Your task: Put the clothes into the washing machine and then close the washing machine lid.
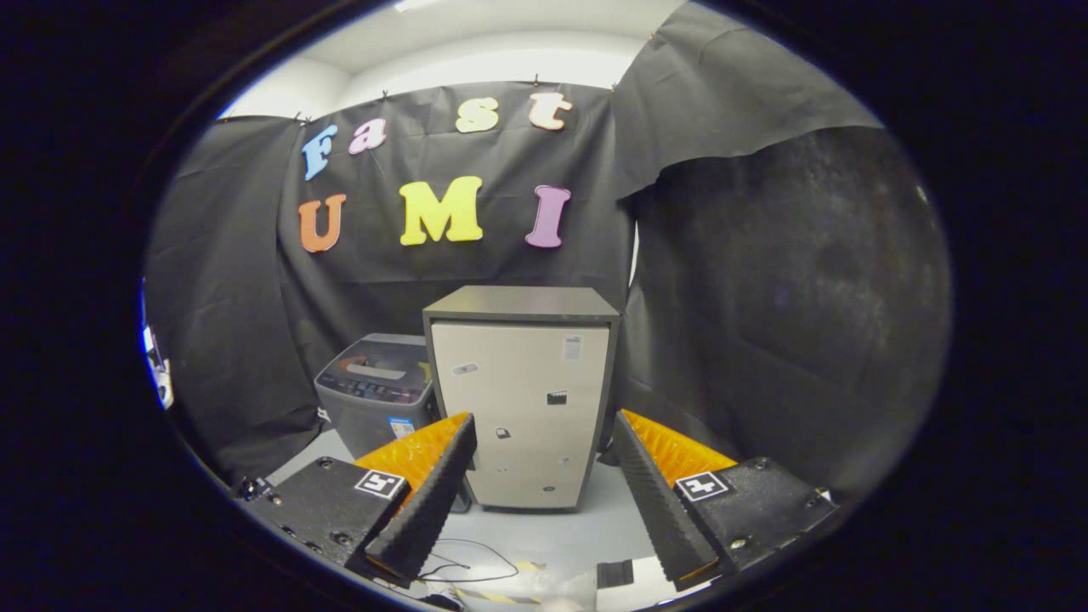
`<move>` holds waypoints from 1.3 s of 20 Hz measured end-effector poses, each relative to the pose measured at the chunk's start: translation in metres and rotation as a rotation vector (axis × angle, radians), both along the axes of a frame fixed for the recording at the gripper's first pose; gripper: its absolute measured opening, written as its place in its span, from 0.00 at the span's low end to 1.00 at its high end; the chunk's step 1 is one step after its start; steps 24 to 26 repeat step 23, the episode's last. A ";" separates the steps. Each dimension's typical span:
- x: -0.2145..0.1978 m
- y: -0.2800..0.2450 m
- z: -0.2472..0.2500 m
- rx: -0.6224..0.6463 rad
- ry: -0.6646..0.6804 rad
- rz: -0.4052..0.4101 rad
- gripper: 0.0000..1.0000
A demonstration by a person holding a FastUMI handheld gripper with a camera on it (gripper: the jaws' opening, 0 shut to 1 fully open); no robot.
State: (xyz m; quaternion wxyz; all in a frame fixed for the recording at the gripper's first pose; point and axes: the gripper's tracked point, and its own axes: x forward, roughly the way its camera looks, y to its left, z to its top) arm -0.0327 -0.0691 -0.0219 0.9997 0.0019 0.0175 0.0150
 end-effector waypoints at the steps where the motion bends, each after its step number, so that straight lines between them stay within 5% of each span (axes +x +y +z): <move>1: 0.001 0.000 -0.001 -0.002 0.002 0.000 1.00; 26: 0.006 -0.002 -0.004 -0.012 0.008 -0.005 1.00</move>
